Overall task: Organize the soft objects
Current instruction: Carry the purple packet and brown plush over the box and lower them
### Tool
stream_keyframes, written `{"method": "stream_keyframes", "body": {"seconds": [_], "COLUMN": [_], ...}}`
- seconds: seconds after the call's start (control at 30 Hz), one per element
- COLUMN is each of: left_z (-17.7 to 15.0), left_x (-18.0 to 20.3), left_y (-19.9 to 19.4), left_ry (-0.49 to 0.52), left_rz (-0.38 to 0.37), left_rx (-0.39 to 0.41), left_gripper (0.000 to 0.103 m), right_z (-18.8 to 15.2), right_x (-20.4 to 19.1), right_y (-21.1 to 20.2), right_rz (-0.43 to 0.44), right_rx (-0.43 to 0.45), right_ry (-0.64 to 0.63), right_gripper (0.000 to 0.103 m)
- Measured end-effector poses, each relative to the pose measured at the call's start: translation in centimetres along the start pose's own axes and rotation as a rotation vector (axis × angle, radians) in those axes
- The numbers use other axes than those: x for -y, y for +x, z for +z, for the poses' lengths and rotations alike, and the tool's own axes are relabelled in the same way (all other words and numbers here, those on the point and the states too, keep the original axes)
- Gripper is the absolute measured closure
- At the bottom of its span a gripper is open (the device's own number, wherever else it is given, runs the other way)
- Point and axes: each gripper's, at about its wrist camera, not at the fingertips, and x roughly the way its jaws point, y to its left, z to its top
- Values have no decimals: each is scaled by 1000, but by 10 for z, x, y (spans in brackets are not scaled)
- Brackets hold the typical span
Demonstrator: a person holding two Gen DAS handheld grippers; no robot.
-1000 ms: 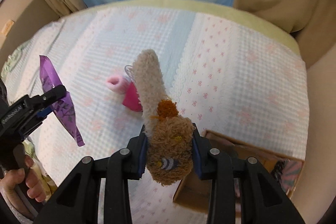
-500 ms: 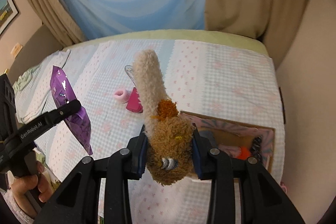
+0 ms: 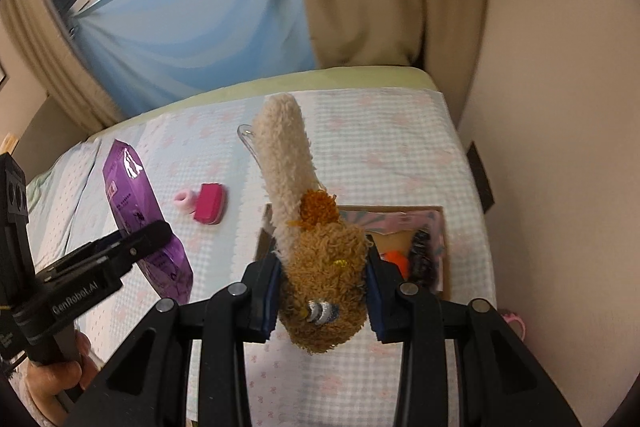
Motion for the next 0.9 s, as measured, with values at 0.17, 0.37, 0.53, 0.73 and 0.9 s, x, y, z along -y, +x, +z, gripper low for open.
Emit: {"method": "stream_keyframes", "body": {"seconds": [0.17,0.37,0.53,0.73,0.9], "left_z": [4,10,11,-4,-18], "left_x": [27,58,76,80,83], "left_y": [41,85,132,199,245], "left_ry": [74,221,340,455,614], "left_rz": [-24,2,27,51,122], "left_rx": [-103,-168,-252,-366,-416], "left_gripper": [61,61,61,61,61], "right_z": [0,0,-1,-13,-29], "right_x": [25,59,86,110,125], "right_y": [10,38,70,121,165], "right_rz": [-50,-92,-108,-122,-113], "right_rx": [-18,-59,-120,-221,-304], "right_ry": [42,112,173,222,257], "right_gripper": [70,70,70,70,70]}}
